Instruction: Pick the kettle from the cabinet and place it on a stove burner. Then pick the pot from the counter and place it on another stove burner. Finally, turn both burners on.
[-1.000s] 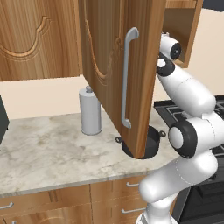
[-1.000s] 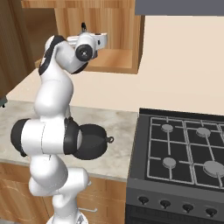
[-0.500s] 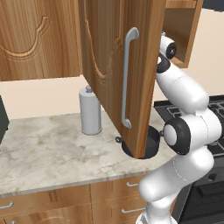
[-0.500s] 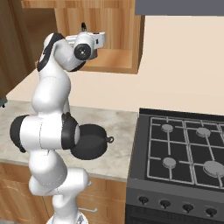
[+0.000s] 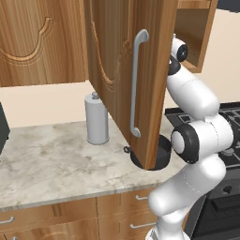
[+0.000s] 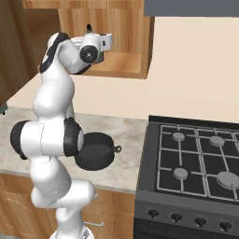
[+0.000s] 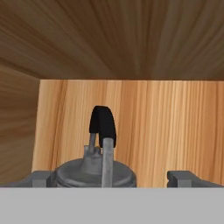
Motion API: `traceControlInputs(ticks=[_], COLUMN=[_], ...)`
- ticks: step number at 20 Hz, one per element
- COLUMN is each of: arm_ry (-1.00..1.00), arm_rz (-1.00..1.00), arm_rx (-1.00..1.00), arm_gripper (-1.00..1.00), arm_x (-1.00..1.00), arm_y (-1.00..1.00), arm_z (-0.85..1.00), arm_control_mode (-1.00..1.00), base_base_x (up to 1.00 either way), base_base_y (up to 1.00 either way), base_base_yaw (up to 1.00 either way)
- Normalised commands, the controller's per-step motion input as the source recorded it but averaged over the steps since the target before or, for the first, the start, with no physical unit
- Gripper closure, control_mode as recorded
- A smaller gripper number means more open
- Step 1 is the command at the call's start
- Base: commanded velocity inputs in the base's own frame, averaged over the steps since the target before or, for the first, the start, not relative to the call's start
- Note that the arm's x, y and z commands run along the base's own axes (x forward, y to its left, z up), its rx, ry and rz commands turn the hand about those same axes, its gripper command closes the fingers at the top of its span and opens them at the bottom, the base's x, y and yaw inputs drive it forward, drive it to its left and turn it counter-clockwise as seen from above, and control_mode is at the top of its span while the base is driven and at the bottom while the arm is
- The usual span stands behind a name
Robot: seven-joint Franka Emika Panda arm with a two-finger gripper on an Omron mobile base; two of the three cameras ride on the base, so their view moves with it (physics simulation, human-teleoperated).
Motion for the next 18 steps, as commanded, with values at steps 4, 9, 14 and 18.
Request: traceControlInputs(ticks=[4,9,14,18], arm_ry=[0.0,0.0,0.0,0.0], arm_rz=[0.01,0.0,0.0,0.0], arm_rx=[0.0,0.0,0.0,0.0], arm_gripper=[-1.0,1.0,1.0,1.0], arm_x=[0.11,0.08,0.0,0.0], arm_y=[0.01,0.11,0.07,0.0], arm_z=[0.0,0.0,0.0,0.0], arm_control_mode=[-1.0,-1.0,-1.0,-1.0], base_base_x=[0.0,0.0,0.0,0.0], base_base_y=[0.0,0.0,0.0,0.0], base_base_yaw=[0.0,0.0,0.0,0.0])
